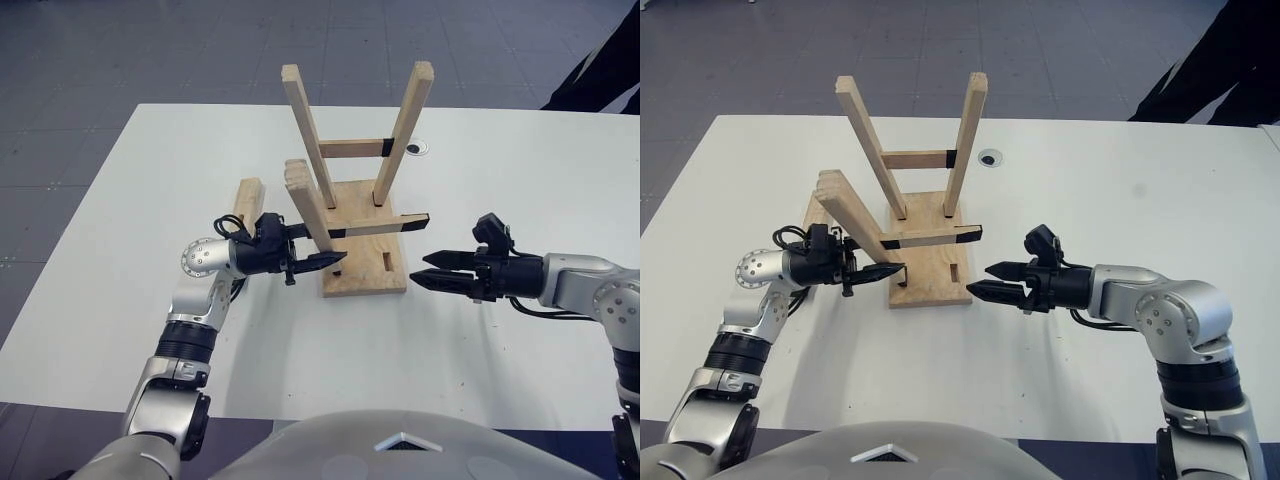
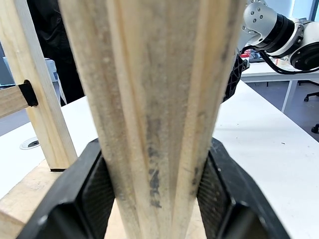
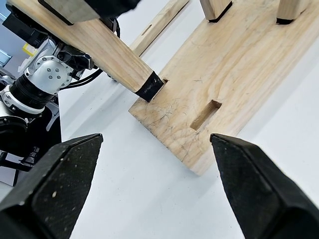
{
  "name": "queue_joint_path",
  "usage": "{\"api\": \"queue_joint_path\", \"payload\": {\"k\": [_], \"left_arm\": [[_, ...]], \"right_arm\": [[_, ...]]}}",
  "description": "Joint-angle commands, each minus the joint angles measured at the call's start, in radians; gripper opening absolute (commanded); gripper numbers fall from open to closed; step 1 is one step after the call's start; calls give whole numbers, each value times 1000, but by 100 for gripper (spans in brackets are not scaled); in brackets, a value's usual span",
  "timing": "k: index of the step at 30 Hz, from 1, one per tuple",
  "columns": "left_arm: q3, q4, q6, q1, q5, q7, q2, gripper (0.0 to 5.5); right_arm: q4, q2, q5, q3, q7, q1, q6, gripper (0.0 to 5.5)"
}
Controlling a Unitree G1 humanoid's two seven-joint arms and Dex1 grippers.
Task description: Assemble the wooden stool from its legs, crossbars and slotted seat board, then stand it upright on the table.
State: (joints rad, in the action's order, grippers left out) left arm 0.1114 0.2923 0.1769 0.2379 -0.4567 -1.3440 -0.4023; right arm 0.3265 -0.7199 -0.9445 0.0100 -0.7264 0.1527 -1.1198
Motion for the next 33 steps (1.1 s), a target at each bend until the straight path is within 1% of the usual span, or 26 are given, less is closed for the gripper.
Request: {"api": "queue_joint_path", "payload": {"k": [1, 8, 13, 17, 21, 25, 28, 31, 33], "left_arm": [[-2, 53, 9, 18, 35, -23, -22, 205], [-1, 91, -52, 10, 20, -66, -46, 205], [63, 98, -84, 5, 90, -76, -68, 205], [166, 184, 42, 19, 273, -40, -110, 205], [220, 226, 145, -24, 340, -11, -121, 205], [260, 249, 119, -57, 346, -18, -151, 205], [288, 255, 76, -3, 349, -81, -193, 205], [278, 250, 13, 90, 286, -128, -194, 205], [284, 270, 19, 143, 282, -135, -191, 205]], "right_arm": [[20, -1, 1, 9, 6, -1, -17, 399], [26, -2, 6, 8, 7, -2, -23, 399], [21, 0, 10, 10, 12, -3, -23, 399], [26, 12, 10, 17, 30, -9, -21, 399], [31, 28, 13, 24, 49, -19, -9, 399], [30, 38, 14, 31, 62, -19, -4, 399], [30, 48, 17, 34, 73, -24, 2, 399], [33, 58, 18, 32, 81, -27, 8, 399], [34, 64, 19, 29, 87, -27, 12, 399]]}}
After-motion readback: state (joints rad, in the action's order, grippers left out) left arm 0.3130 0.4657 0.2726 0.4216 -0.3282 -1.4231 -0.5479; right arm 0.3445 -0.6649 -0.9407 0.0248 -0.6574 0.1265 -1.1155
